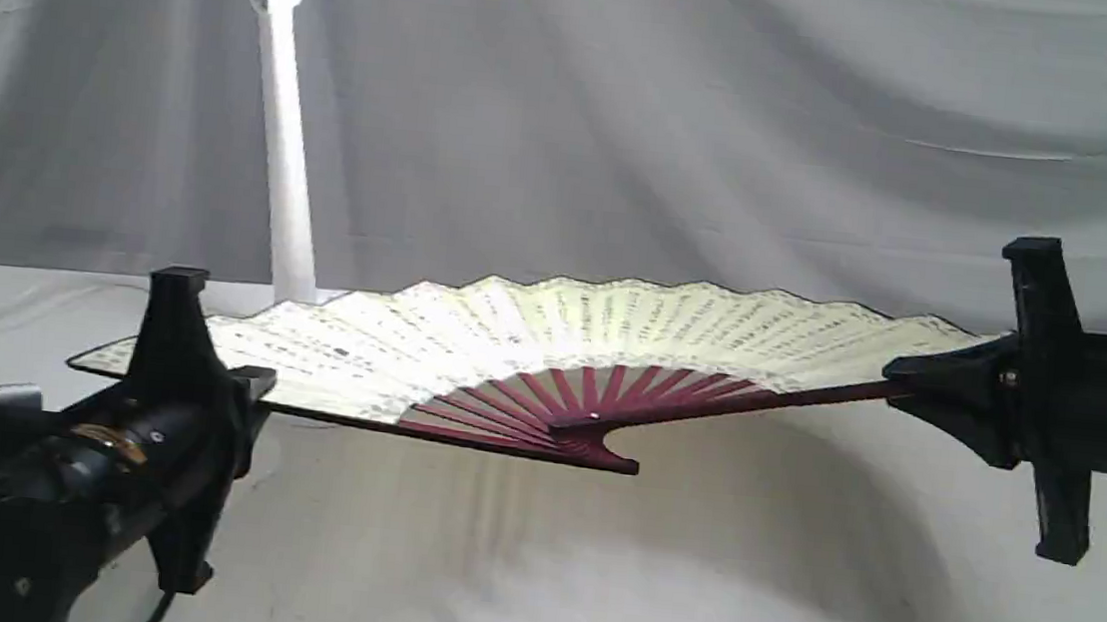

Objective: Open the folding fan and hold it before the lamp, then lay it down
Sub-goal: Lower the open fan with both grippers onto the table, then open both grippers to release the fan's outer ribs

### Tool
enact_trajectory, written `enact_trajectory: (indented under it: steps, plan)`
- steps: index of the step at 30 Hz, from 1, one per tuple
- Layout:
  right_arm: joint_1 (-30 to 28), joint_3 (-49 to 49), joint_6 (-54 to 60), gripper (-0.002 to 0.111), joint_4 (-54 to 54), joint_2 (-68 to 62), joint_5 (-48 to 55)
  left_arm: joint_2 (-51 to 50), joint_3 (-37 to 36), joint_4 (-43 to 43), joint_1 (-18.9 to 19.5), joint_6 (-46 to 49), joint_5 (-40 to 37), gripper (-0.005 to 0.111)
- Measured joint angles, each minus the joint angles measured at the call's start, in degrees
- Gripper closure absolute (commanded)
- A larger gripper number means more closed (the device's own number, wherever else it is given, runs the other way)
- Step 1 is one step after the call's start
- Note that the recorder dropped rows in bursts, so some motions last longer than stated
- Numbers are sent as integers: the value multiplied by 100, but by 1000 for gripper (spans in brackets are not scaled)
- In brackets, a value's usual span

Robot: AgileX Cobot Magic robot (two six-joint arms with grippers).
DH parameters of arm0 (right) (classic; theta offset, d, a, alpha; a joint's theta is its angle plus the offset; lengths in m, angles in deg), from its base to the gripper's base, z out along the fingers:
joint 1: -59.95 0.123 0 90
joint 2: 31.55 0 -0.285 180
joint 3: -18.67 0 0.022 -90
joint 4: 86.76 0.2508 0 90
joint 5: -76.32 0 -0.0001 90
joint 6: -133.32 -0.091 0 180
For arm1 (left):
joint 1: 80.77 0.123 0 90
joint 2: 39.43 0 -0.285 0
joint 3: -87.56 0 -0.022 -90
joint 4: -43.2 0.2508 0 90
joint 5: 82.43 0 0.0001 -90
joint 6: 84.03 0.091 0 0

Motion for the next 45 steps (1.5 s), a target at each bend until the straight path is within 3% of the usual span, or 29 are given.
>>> enact_trajectory:
  steps: [20,27,45]
  plan:
    - [-1914,0,240,108,-733,-206,477,-1769,1864,-150,-1056,-264,213,107]
    - [-2126,0,308,108,-874,-206,455,-2075,2106,-182,-1226,-347,271,107]
    - [-2153,0,1003,108,-672,-1221,487,-2515,2170,-358,-1239,-232,299,107]
